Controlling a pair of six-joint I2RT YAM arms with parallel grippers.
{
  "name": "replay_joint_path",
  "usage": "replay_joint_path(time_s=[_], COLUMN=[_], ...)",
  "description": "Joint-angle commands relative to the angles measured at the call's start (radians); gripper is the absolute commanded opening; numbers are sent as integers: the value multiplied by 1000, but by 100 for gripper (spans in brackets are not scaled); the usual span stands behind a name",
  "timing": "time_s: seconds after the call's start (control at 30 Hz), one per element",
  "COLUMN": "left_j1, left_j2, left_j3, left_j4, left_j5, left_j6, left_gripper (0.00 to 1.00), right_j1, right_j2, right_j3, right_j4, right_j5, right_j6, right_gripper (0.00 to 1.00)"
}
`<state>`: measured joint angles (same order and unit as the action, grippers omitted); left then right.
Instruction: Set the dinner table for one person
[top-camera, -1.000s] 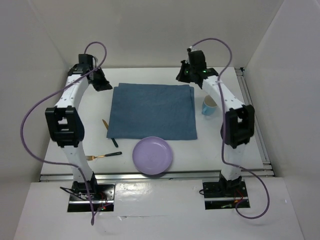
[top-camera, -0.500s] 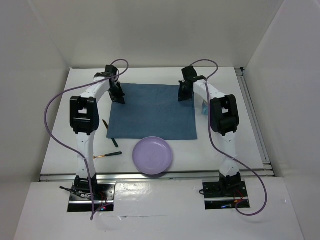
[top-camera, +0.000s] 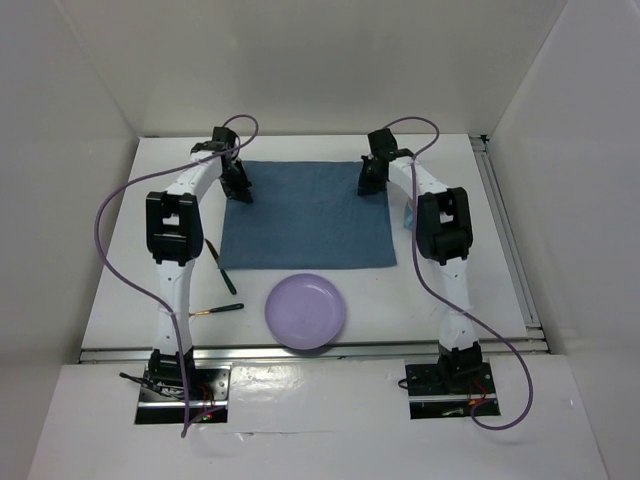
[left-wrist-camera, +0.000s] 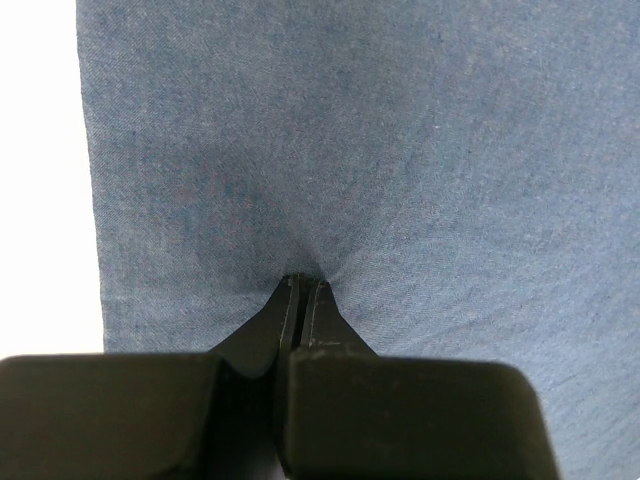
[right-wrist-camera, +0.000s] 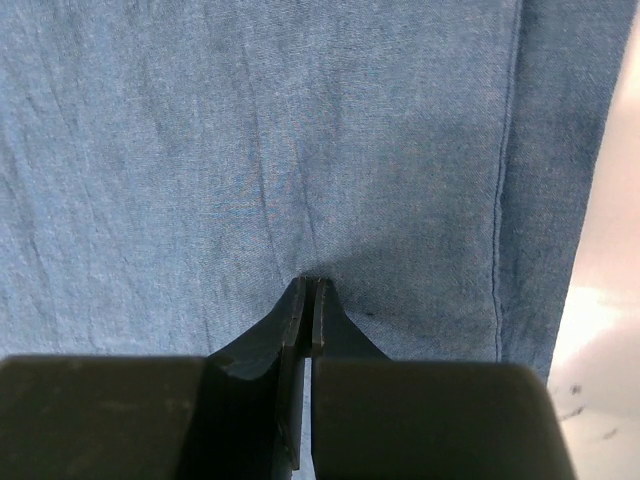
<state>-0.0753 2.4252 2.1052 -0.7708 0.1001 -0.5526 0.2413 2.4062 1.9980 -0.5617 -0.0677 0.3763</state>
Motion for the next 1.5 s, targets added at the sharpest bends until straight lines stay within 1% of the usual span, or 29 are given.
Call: replay_joint_path(time_s=[0.0,0.17,0.23,0.27,0.3,0.33,0.4,0.43,0.47,0.5,0.53,0.6,0.63,0.67,0.7,0.73,0.77,0.8,0.83,0.87,0.93,0.97,1.0,1.03,1.07,1.1,1.17,1.33,1.47], left_j1=[-4,-4,-4,-4,-4,-4,-4,-4,-4,-4,-4,-4,-4,-4,-4,-4,-4,-4,-4,-4,-4,-4,-4,-4,-4,-4,-14,-14,-14], left_j2=[66,66,40,23,0,-27,-119,-152,-184,-251,-285,-354,-439,-487,-536,-642,-696,-745,-796,-887,-972,-1012,-1076,-1100,-1114,-1123,-1132,-1157,-1187], left_j3=[44,79,95,105,105,105,105,105,105,105,105,79,53,-35,-90,-153,-285,-351,-416,-538,-655,-756,-798,-832,-878,-892,-934,-1004,-1050], left_j4=[7,-2,-24,-33,-44,-44,-44,-44,-56,-56,-71,-85,-85,-73,-61,-45,-26,11,30,48,102,120,145,145,154,154,125,110,119], left_j5=[15,15,6,-6,-22,-22,-37,-63,-74,-83,-105,-123,-132,-132,-141,-142,-142,-142,-142,-142,-129,-129,-129,-107,-96,-96,-115,-146,-172], left_j6=[2,11,11,11,20,20,31,40,49,49,59,59,59,59,59,50,49,37,23,4,-26,-38,-52,-61,-61,-61,-70,-96,-118], left_gripper=[0,0,16,25,34,47,66,76,84,91,92,92,89,88,86,82,82,80,80,79,78,76,74,74,74,74,74,74,74], right_j1=[-17,-17,-17,-17,-7,6,18,18,29,39,39,70,82,111,127,144,159,183,199,225,260,298,321,343,363,398,444,480,506], right_j2=[82,68,31,16,-20,-42,-93,-151,-180,-212,-246,-370,-421,-526,-579,-632,-738,-786,-835,-925,-1002,-1066,-1091,-1111,-1139,-1139,-1139,-1047,-958], right_j3=[34,56,79,79,93,108,108,119,119,104,87,-31,-89,-232,-308,-387,-463,-616,-689,-822,-936,-1028,-1068,-1105,-1140,-1195,-1246,-1266,-1257], right_j4=[-15,-15,-15,-15,-15,-15,-15,-15,-6,-6,-6,3,19,41,42,52,65,65,65,65,74,62,62,62,62,75,112,184,226], right_j5=[25,-24,-58,-70,-81,-81,-81,-81,-81,-81,-72,-58,-49,-49,-25,-24,-24,-24,-24,-47,-73,-86,-98,-98,-116,-139,-158,-167,-152], right_j6=[-1,-11,-24,-24,-34,-34,-45,-45,-45,-45,-45,-45,-45,-34,-34,-2,13,36,64,113,180,202,222,243,277,294,326,335,326], right_gripper=[0,0,5,11,24,32,51,64,69,71,72,74,75,75,78,80,81,82,84,84,84,85,85,85,85,87,88,88,81])
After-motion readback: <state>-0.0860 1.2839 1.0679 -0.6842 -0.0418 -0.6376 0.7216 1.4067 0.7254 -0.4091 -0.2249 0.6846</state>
